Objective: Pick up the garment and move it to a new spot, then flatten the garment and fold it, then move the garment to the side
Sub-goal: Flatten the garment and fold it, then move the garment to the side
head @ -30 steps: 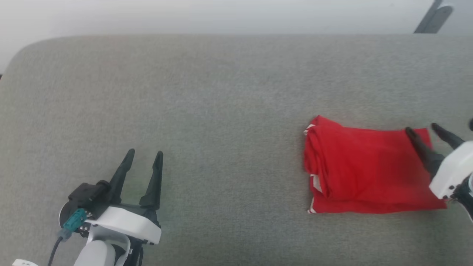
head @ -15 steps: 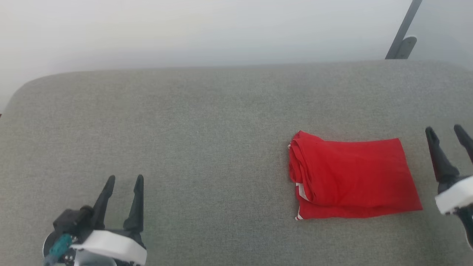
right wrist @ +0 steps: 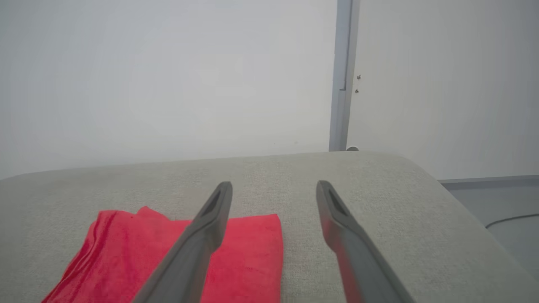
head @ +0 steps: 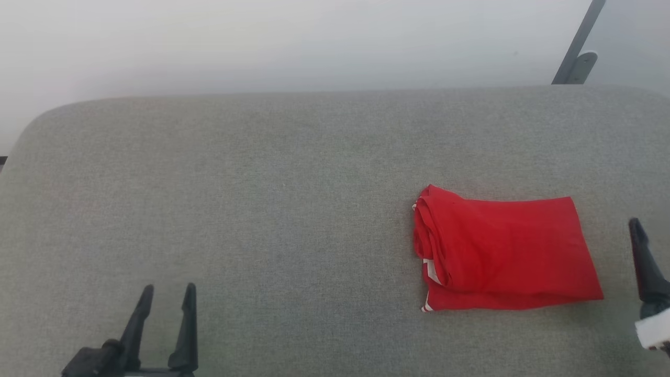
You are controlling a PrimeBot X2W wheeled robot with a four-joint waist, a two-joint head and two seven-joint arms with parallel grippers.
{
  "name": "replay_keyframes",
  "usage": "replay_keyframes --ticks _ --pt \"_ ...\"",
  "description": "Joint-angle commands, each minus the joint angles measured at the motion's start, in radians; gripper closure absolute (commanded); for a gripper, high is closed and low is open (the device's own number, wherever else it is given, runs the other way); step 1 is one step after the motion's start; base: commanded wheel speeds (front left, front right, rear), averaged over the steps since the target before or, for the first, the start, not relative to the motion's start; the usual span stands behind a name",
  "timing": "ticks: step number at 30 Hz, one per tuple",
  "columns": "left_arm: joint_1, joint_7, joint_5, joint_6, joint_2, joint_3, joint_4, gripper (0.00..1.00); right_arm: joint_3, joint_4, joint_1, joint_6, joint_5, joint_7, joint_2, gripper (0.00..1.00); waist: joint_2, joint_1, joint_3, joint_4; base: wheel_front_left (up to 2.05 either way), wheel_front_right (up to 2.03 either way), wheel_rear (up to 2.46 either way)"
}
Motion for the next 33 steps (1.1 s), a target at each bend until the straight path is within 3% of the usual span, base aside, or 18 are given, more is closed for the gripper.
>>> replay_keyframes --ticks 1,7,18,25,33 --pt "0.016 -0.004 0.017 -0.002 -0.008 0.014 -0.022 0.0 -0.02 -0.019 0.023 0.0 -0.008 0.001 0.008 0.0 -0.0001 0.0 0.006 0.001 0.0 0.0 0.0" --pt "0.011 -0.004 0.025 -0.002 -0.021 0.024 -0.049 0.0 -0.055 -0.053 0.044 0.0 -0.019 0.031 0.032 0.0 -0.0001 0.0 0.013 -0.002 0.0 0.0 0.0" --pt "-0.033 -0.004 0.016 -0.002 -0.017 0.0 -0.047 0.0 -0.027 -0.059 -0.007 0.0 -0.011 0.089 0.036 0.0 -0.0001 0.0 0.034 0.006 0.0 0.0 0.0" --pt "-0.138 -0.004 -0.005 -0.002 0.002 -0.061 -0.038 0.0 0.013 0.036 -0.133 0.0 0.012 0.451 -0.036 0.0 -0.0001 0.0 0.13 0.026 0.0 0.0 0.0" --pt "-0.277 -0.004 -0.038 -0.002 0.009 -0.135 -0.027 0.0 0.065 0.012 -0.226 0.0 0.074 0.862 -0.119 0.0 -0.0001 0.0 0.251 0.05 0.0 0.0 0.0"
